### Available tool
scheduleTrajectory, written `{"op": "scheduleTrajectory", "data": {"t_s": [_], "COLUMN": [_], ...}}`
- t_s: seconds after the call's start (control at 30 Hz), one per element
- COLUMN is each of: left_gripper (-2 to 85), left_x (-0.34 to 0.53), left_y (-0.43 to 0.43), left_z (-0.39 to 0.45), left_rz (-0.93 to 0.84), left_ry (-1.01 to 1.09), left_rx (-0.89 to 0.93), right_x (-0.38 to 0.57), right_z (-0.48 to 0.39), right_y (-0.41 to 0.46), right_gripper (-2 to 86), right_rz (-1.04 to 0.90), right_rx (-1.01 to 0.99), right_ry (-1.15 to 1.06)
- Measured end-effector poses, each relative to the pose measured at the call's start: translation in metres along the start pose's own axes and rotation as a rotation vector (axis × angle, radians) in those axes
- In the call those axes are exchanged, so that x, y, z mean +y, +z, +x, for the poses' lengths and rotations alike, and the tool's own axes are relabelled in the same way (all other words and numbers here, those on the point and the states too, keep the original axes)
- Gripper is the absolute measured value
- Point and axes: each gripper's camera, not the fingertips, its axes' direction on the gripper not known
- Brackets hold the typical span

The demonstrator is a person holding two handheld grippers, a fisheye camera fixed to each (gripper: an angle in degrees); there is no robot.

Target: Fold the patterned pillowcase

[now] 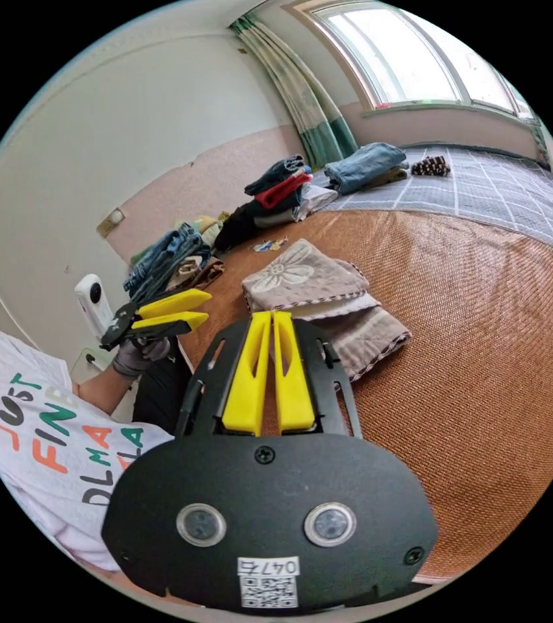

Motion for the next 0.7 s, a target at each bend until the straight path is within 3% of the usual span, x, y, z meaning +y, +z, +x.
{"op": "scheduleTrajectory", "data": {"t_s": [0.23, 0.43, 0.53, 0.6, 0.67, 0.7], "left_gripper": [11.0, 10.9, 3.1, 0.5, -0.1, -0.4], "left_x": [-0.057, -0.102, -0.124, -0.146, -0.162, -0.167], "left_y": [-0.041, -0.034, -0.007, -0.008, -0.014, -0.017], "left_z": [0.015, -0.011, -0.034, -0.068, -0.103, -0.123], "left_rz": [0.124, 0.132, 0.068, 0.062, 0.072, 0.077], "left_ry": [0.259, 0.31, 0.344, 0.303, 0.22, 0.169], "left_rx": [-0.127, -0.072, -0.047, 0.035, 0.123, 0.14], "right_x": [0.032, 0.062, 0.076, 0.088, 0.111, 0.115], "right_z": [-0.005, -0.01, -0.008, -0.004, -0.007, -0.009], "right_y": [-0.072, -0.091, -0.091, -0.1, -0.116, -0.117], "right_gripper": [-1.1, -0.9, 0.0, 2.9, 16.6, 18.7], "right_rz": [0.156, 0.2, 0.204, 0.246, 0.326, 0.322], "right_rx": [-0.182, -0.297, -0.352, -0.287, -0.119, -0.062], "right_ry": [-0.097, -0.146, -0.164, -0.14, -0.134, -0.13]}}
